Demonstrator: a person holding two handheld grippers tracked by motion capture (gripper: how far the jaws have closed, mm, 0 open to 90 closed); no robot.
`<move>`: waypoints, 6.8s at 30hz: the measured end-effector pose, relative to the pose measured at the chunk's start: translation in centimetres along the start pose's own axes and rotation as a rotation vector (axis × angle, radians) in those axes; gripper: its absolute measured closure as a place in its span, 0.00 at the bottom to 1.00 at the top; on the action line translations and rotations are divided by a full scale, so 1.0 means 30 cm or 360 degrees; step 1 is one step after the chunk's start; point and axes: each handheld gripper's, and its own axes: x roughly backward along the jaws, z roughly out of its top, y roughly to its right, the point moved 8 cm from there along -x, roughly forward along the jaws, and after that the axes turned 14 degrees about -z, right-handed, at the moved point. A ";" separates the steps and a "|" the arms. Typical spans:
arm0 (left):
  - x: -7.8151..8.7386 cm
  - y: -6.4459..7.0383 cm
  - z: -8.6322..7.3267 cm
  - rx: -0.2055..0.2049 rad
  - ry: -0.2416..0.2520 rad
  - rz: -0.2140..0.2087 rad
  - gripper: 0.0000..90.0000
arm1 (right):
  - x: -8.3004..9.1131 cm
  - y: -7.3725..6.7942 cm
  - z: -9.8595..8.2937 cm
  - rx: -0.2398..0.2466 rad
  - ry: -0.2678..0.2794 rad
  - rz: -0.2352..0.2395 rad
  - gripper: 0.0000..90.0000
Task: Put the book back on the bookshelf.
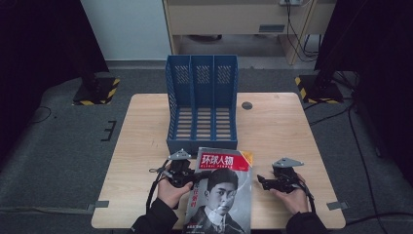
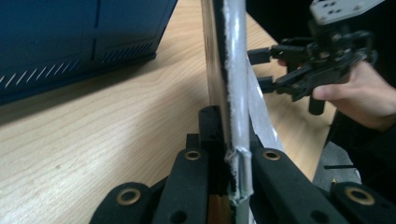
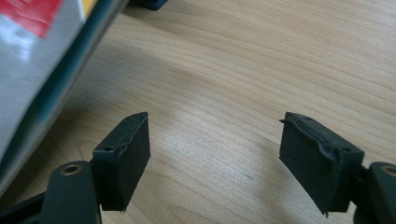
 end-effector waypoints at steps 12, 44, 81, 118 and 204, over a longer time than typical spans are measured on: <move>0.041 0.050 0.054 -0.0054 0.0020 -0.0026 0.96 | -0.017 0.010 -0.018 0.0046 -0.0046 -0.0068 0.20; 0.191 0.161 0.279 -0.0191 0.0282 -0.0040 0.96 | -0.036 0.024 -0.031 0.0012 0.0010 -0.0083 0.12; 0.405 0.192 0.415 -0.0271 0.0471 0.0157 0.96 | -0.040 0.020 -0.033 0.0007 0.0043 -0.0085 0.09; 0.611 0.133 0.629 -0.0246 0.0704 0.0397 0.96 | -0.040 0.019 -0.033 -0.0002 0.0042 -0.0092 0.09; 0.430 -0.375 0.721 -0.0366 0.1021 0.0795 0.96 | -0.041 0.017 -0.032 0.0002 0.0040 -0.0084 0.08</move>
